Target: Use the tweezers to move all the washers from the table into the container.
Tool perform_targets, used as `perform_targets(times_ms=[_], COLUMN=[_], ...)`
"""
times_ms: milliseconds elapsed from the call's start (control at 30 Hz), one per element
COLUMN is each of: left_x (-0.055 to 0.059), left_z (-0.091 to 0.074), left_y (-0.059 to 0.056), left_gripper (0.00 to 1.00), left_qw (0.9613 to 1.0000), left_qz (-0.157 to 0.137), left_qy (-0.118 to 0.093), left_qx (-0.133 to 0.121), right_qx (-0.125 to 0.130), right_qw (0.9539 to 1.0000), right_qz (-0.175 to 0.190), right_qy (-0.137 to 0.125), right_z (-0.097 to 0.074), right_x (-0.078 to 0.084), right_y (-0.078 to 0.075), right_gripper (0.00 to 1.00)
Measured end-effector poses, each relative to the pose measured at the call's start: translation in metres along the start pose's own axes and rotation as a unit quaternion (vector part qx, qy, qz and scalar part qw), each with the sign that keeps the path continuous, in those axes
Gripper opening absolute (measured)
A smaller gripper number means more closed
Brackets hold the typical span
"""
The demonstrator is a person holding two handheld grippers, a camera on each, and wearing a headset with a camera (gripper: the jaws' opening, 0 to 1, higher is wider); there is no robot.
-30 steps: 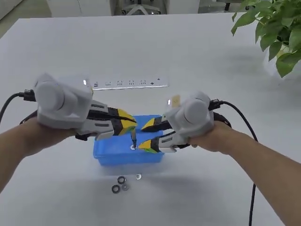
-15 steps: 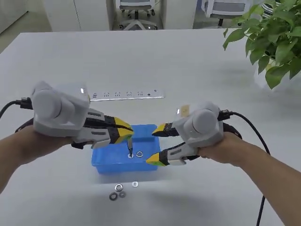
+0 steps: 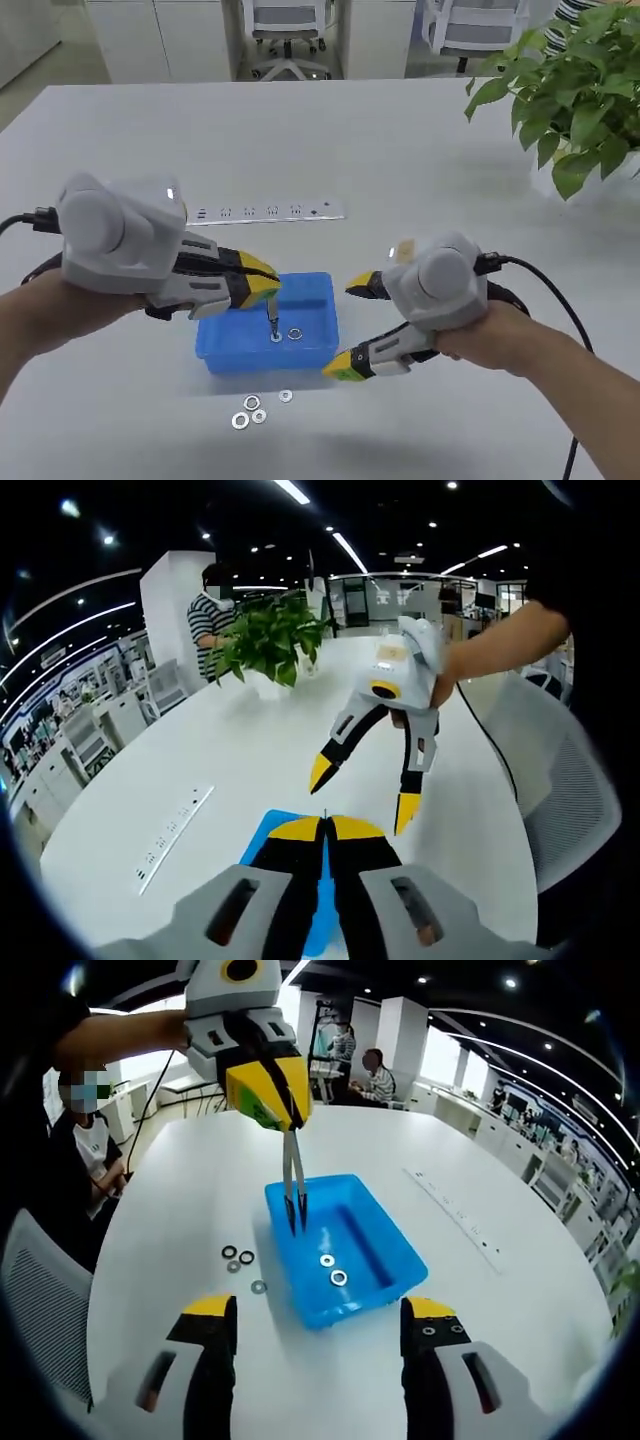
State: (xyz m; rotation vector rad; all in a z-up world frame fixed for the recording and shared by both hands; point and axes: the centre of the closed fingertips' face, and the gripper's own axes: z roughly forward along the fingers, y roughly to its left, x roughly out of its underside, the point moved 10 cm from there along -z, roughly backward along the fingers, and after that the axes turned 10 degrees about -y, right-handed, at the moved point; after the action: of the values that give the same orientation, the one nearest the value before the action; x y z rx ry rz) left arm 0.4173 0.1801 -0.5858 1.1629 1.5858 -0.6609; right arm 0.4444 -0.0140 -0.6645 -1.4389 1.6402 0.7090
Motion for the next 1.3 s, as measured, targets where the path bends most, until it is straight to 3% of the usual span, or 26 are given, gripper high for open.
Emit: perform_targets(times_ms=[267,567,1300], left_x=[-0.011,-0.011,0.014], left_z=[-0.004,-0.003,0.007], left_y=[-0.01,-0.021,-0.035], left_gripper=[0.05,0.05,0.06], left_qw=[1.0,0.9998,0.9992], left_qz=[0.006,0.009,-0.004], left_qy=[-0.004,0.0,0.002], left_qx=[0.006,0.019,0.039], right_qx=[0.01,0.015,0.012], right_qw=[0.9998,0.9994,0.9984], right_qz=[0.018,0.03,0.056], right_qy=[0.004,0.003,-0.006], right_z=[-0.006,-0.012,-0.013], right_x=[0.006,0.008,0.018], right_y=[0.011,0.021,0.035], right_gripper=[0.76,0.84,0.96])
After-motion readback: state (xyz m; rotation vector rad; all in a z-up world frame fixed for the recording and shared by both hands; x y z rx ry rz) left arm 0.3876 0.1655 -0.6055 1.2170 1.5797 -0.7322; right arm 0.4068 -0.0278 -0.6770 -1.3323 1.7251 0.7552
